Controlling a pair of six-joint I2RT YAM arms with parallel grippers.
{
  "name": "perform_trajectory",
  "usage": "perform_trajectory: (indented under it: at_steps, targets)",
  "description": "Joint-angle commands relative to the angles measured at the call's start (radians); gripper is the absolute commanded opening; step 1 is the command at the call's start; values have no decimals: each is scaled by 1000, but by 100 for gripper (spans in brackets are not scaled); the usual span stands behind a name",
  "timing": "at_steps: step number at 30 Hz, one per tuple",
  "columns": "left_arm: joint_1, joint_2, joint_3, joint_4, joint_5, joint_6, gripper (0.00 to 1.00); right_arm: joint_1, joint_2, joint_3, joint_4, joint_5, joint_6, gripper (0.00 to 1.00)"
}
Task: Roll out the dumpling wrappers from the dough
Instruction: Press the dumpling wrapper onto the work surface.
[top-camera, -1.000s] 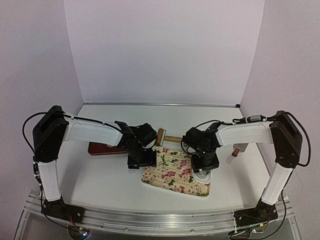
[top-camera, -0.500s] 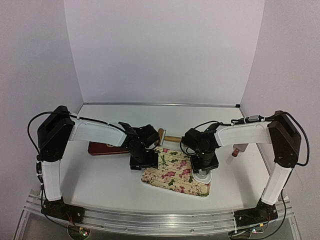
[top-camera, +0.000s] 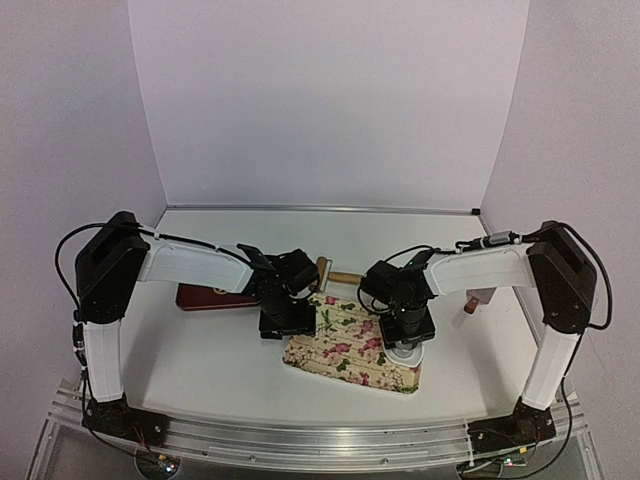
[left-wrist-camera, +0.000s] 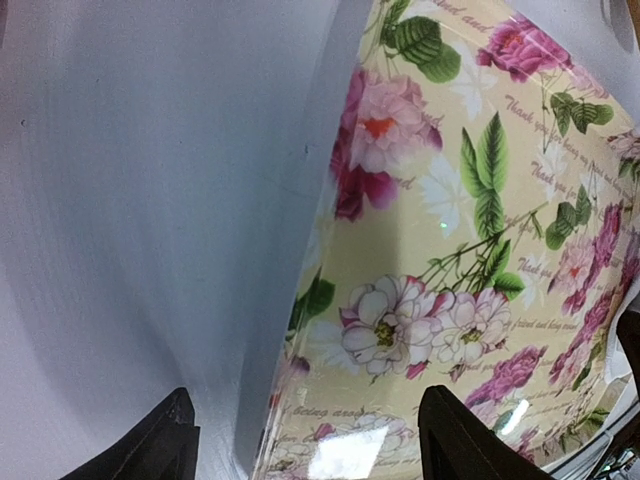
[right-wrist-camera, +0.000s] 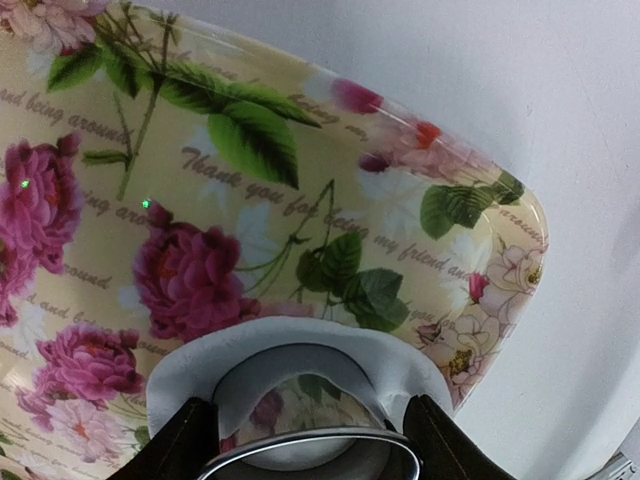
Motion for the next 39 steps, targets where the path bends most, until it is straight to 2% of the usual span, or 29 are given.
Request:
perform_trajectory:
  at_steps: [1,11,20,25,29,33,39]
  targets:
    - [6,-78,24,10,-31,-5,75,25,224,-158,181,-247,28,0]
    - [6,-138,20,37,-19,-59,75,26,122,27,22,-248,4,0]
    - [6,-218,-82,136,34,-152,75,56,202,244,-77,-252,-25,0]
    - [6,-236,-131,199,65,-193,75,71,217,287,-113,-215,-23,0]
    - [5,-208,-170,291,132,-269,71,70,226,284,-112,-231,-21,0]
    - [-12,-132,-196,425,220,-359,60,71,232,284,-115,-234,-23,0]
    - [-75,6,-83,400,246,-393,54,71,239,285,-117,-251,-28,0]
